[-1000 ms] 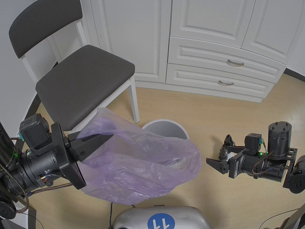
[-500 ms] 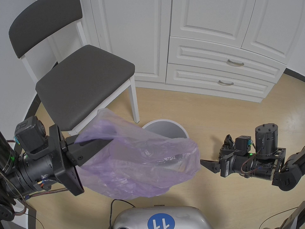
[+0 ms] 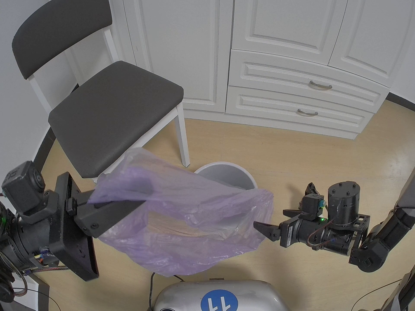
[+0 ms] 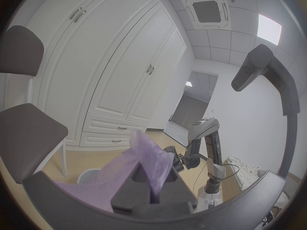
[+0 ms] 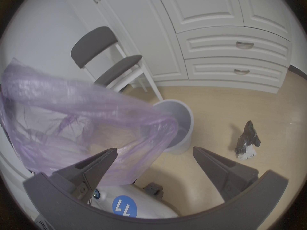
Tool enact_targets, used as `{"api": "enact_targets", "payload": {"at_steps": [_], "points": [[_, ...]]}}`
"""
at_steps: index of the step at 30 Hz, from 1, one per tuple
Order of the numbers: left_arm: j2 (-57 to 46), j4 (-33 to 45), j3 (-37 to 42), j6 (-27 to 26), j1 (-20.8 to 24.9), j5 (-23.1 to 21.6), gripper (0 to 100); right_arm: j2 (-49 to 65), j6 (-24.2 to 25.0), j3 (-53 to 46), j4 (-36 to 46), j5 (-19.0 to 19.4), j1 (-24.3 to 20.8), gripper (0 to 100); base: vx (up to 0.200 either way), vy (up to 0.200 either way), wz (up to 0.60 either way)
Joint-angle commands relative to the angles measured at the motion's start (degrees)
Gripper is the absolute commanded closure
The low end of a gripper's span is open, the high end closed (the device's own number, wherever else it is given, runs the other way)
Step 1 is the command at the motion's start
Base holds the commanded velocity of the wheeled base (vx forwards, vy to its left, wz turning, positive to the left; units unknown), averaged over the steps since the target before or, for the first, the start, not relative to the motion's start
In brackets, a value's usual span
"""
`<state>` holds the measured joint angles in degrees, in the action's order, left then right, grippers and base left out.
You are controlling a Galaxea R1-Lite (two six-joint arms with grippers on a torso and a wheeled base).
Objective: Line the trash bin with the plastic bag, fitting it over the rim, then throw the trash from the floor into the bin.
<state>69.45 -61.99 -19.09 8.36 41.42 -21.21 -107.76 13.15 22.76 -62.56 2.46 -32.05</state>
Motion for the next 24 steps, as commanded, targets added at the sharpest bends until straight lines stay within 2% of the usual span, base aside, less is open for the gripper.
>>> {"api": "enact_targets", "payload": {"at_steps": [1,11,14,16,17,19,24], "points": [[-0.5,-0.1,-0.4,0.3,0.1,0.0,100,-1.7,-0.2,-1.1,0.0,0.2,-1.3,0,0.0,0.0,0.0],[-2.5,-1.4,-2.0,4.8,0.0,0.0,100,-1.7,-0.2,-1.8,-0.5,0.2,-2.2,0,0.0,0.0,0.0],[-2.7,-4.2,-1.5,5.9,0.0,0.0,100,0.5,0.0,-1.8,-0.5,0.7,-1.2,0,0.0,0.0,0.0],[-2.7,-5.0,-1.3,6.1,0.1,0.0,100,1.4,0.5,-1.8,-0.4,2.4,-0.5,0,0.0,0.0,0.0],[-2.7,-5.6,-1.2,6.1,0.1,0.0,100,1.9,0.8,-2.0,-0.5,6.0,0.6,0,0.0,0.0,0.0],[-2.9,-6.0,-1.1,6.2,0.3,0.0,100,1.9,2.6,-2.2,-0.5,10.4,2.0,0,0.0,0.0,0.0],[-3.7,-6.4,-1.1,6.7,2.8,0.0,100,0.6,7.6,-2.8,-5.2,17.5,4.5,0,0.0,0.0,0.0]]}}
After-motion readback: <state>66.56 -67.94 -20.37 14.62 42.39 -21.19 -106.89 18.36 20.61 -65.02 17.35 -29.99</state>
